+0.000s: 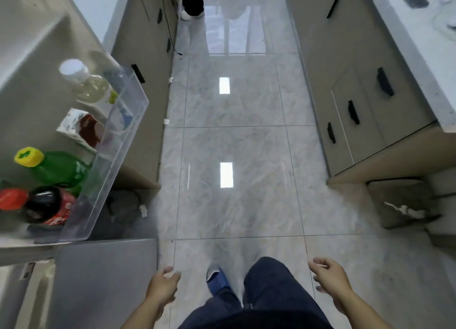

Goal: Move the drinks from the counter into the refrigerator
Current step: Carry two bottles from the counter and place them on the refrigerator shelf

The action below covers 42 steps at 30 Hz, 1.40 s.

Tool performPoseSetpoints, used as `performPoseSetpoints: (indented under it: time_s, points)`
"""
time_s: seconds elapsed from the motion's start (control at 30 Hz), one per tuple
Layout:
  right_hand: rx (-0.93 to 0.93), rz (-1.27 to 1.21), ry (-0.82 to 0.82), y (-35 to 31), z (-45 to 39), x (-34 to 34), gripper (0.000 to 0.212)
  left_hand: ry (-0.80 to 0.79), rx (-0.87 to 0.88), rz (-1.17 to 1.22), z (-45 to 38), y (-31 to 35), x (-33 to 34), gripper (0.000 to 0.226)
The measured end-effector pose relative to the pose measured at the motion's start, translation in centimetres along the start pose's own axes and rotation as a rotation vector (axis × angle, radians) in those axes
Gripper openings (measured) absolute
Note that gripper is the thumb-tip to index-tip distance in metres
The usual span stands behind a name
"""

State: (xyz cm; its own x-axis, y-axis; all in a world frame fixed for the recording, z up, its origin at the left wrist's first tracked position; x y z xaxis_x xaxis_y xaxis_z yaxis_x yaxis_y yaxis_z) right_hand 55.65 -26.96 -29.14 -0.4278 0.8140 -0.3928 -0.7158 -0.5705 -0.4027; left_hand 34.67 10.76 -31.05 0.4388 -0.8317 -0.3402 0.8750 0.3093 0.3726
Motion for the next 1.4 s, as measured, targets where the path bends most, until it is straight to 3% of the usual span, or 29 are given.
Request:
performPoseSetpoints:
  time_s: [0.2, 0.37, 0.63, 0.9, 1.13, 1.4]
  points:
    - [0.137, -0.023, 0.027, -0.3, -2.9, -2.3, 0.02, -0.064, 0.118, -0.003, -4.7, 11.9, 1.9, 0.032]
    - [0.205, 0.023, 0.0, -5.2, -8.4, -5.3, 0.02, -0.015, 0.123, -0.003, -7.7, 20.1, 3.5, 0.033]
    - [0.007, 0.169, -0.115, -24.9, -18.3, -8.5, 0.023, 0.056, 0.028, 0.063, -8.2, 27.9, 6.1, 0.022]
    - [-0.199, 0.258, -0.221, -44.7, -24.3, -5.1, 0.019, 0.129, -0.121, 0.201, -11.7, 31.7, 6.7, 0.019]
    - [-0.261, 0.372, -0.248, -57.6, -27.8, -1.2, 0.018, 0.126, -0.181, 0.326, -17.2, 38.3, 5.1, 0.017]
    - [-0.259, 0.567, -0.289, -69.8, -29.8, 5.0, 0.016, 0.146, -0.093, 0.518, -21.8, 50.7, 0.1, 0.011]
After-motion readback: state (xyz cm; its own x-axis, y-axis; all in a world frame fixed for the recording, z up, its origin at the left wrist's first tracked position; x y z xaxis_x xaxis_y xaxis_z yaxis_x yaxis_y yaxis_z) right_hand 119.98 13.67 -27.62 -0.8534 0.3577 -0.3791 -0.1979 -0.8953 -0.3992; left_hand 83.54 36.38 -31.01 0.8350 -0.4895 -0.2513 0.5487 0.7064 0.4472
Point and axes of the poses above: each hand's wrist, its own z-axis away from the middle knuckle, its own x-axis out of the palm, y = z × x, the point moved 3 cm from there along -z, towards the middle knuckle, and after that the axes turned 6 degrees about -y, right-handed, at the moved point
